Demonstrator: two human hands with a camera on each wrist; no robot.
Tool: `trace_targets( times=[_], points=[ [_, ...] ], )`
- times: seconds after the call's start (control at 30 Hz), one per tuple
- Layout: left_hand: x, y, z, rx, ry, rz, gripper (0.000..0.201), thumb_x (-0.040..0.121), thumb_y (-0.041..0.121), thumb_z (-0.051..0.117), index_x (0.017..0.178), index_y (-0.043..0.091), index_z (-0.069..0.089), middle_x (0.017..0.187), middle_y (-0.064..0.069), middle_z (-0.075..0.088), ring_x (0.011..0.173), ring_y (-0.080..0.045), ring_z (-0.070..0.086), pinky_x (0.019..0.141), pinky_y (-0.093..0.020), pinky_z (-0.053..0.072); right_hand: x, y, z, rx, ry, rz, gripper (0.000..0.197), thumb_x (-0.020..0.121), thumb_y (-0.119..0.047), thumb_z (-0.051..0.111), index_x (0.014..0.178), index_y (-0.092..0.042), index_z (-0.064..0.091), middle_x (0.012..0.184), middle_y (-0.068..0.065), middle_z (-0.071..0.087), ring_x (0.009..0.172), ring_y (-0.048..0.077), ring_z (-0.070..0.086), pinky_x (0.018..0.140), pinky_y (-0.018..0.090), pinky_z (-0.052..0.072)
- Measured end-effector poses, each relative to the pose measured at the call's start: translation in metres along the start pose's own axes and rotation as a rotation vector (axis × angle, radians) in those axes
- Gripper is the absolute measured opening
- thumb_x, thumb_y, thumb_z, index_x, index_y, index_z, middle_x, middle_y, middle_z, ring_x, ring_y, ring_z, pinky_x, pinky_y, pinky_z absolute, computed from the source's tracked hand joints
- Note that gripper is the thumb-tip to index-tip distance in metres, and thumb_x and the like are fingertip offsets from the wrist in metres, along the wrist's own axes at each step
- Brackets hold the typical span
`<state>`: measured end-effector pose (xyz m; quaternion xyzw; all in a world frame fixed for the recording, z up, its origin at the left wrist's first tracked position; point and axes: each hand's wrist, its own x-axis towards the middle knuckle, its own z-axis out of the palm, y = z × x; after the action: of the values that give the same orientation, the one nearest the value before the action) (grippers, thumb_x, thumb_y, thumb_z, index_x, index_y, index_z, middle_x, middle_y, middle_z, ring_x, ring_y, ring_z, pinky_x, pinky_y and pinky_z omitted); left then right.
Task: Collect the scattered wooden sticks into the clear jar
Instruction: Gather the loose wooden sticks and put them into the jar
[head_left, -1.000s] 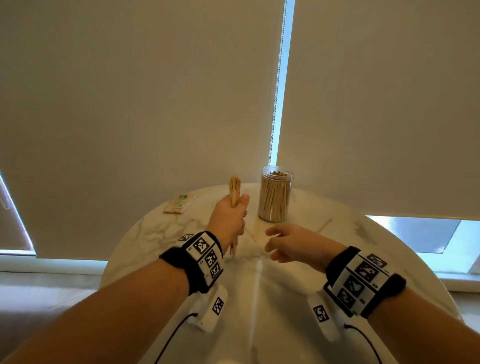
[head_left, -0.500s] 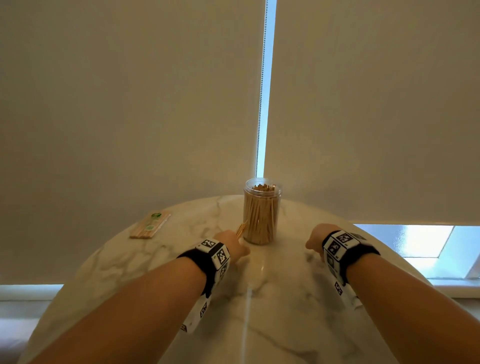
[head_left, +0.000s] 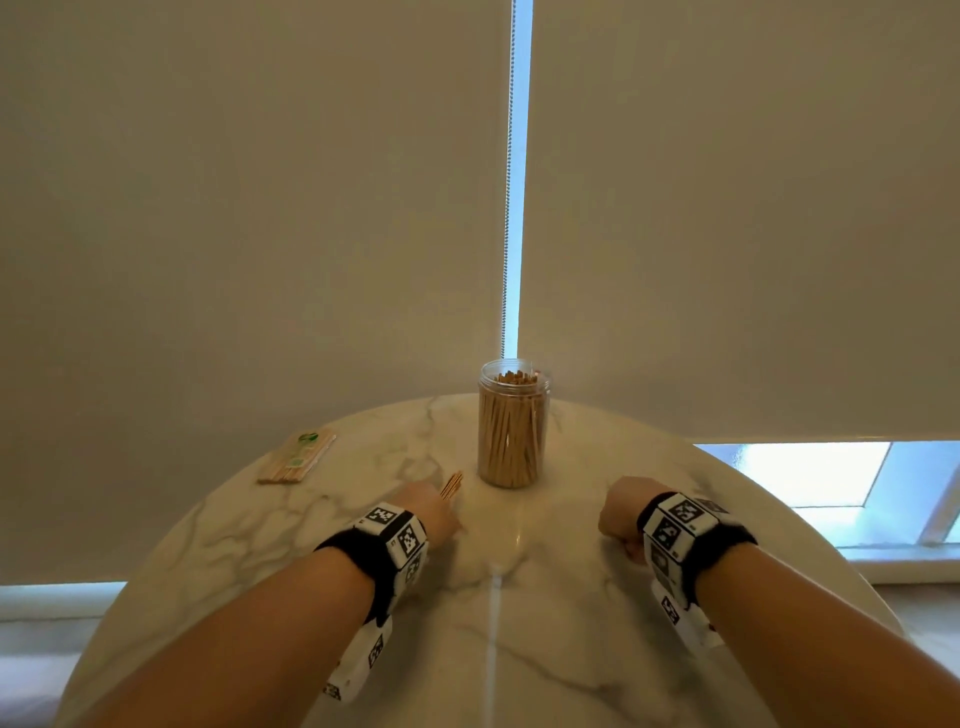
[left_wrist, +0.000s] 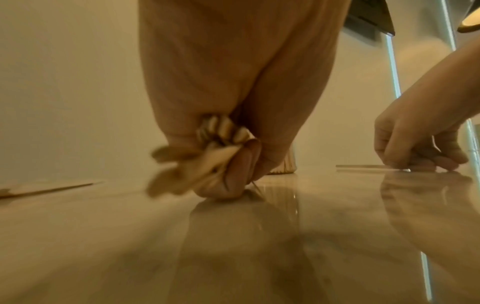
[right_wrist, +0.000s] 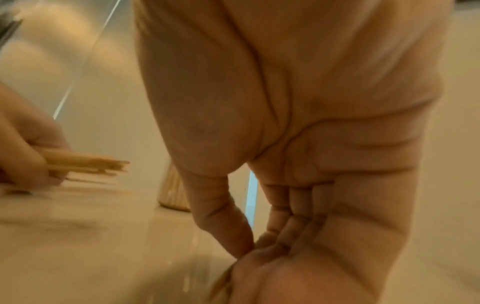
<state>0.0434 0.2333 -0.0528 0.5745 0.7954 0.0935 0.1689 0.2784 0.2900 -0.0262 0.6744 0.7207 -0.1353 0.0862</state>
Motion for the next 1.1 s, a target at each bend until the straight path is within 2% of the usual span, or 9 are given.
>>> trace_targets(
  times=[0.13,0.2,0.3,0.43,0.57,0.77,0.9,1.0,1.1],
  points=[
    [-0.008,-0.011,0.001,-0.356,-0.031,-0.001,0.035,0.084,0.038,0.043,0.104,0.011,0.056,0.081,-0.006,0.066,0.068,-0.024,0.062,0.07,-0.033,0.053,-0.027,-0.012,0.004,0.327,0.009,-0.107,0.025,0.096,-0.018,0.056,0.072,-0.01,0.058,0.077,0.007,0.068,0.064,0.021,0.067,0.062,0.027,0.059],
    [-0.022,-0.005,-0.006,-0.76,-0.024,-0.013,0.02,0.097,0.025,0.044,0.096,0.008,0.054,0.075,-0.005,0.058,0.059,-0.018,0.05,0.058,-0.03,0.047,-0.046,-0.024,0.0,0.514,0.05,-0.174,0.018,0.096,-0.016,0.056,0.082,-0.007,0.064,0.078,0.009,0.074,0.062,0.019,0.071,0.061,0.029,0.062],
    [-0.04,0.002,-0.017,-1.233,-0.062,-0.015,0.015,0.103,0.009,0.043,0.109,0.006,0.057,0.076,-0.005,0.053,0.063,-0.014,0.044,0.053,-0.027,0.041,-0.077,-0.046,-0.008,0.787,0.159,-0.322,0.012,0.094,-0.021,0.058,0.088,-0.01,0.061,0.079,0.01,0.075,0.06,0.016,0.07,0.058,0.028,0.06],
    [-0.053,0.015,-0.038,-1.538,-0.069,0.104,0.018,0.106,0.018,0.048,0.112,0.003,0.056,0.086,-0.009,0.063,0.072,-0.019,0.054,0.066,-0.035,0.048,-0.102,-0.072,-0.018,0.998,0.247,-0.496,0.016,0.093,-0.023,0.057,0.093,-0.007,0.062,0.076,0.009,0.074,0.058,0.018,0.07,0.06,0.033,0.06],
    [-0.058,0.024,-0.054,-1.649,-0.084,0.214,0.035,0.109,0.025,0.039,0.122,0.001,0.061,0.115,-0.02,0.072,0.095,-0.033,0.071,0.08,-0.048,0.056,-0.104,-0.09,-0.013,0.916,0.428,-0.585,0.017,0.096,-0.039,0.055,0.084,-0.028,0.062,0.073,-0.003,0.072,0.06,0.009,0.069,0.062,0.031,0.06],
    [-0.049,0.029,-0.05,-1.764,-0.075,0.255,0.028,0.108,0.025,0.04,0.114,0.004,0.058,0.089,-0.013,0.071,0.08,-0.028,0.069,0.073,-0.043,0.056,-0.081,-0.091,-0.006,0.76,0.577,-0.599,0.015,0.093,-0.031,0.06,0.079,-0.033,0.062,0.068,-0.009,0.067,0.063,0.004,0.064,0.059,0.021,0.052],
    [-0.039,0.033,-0.045,-1.698,0.01,0.289,0.026,0.108,0.024,0.04,0.101,0.005,0.057,0.08,-0.01,0.066,0.072,-0.024,0.066,0.064,-0.037,0.056,-0.076,-0.083,-0.006,0.7,0.466,-0.61,0.011,0.091,-0.045,0.063,0.097,-0.036,0.06,0.096,-0.013,0.062,0.087,0.004,0.06,0.068,0.014,0.042],
    [-0.036,0.04,-0.047,-1.681,0.033,0.35,0.032,0.11,0.025,0.037,0.12,0.002,0.055,0.101,-0.015,0.076,0.089,-0.027,0.075,0.069,-0.036,0.061,-0.074,-0.082,-0.005,0.736,0.215,-0.643,0.052,0.084,-0.046,0.073,0.123,-0.033,0.042,0.106,-0.011,0.062,0.092,0.002,0.063,0.072,0.016,0.049],
    [-0.036,0.044,-0.051,-1.615,0.037,0.442,0.039,0.11,0.027,0.034,0.122,0.0,0.059,0.109,-0.017,0.075,0.102,-0.025,0.074,0.081,-0.033,0.061,-0.074,-0.086,-0.002,0.815,0.311,-0.658,0.072,0.08,-0.033,0.081,0.129,-0.029,0.029,0.102,-0.009,0.062,0.083,0.003,0.065,0.066,0.016,0.051]
  ],
)
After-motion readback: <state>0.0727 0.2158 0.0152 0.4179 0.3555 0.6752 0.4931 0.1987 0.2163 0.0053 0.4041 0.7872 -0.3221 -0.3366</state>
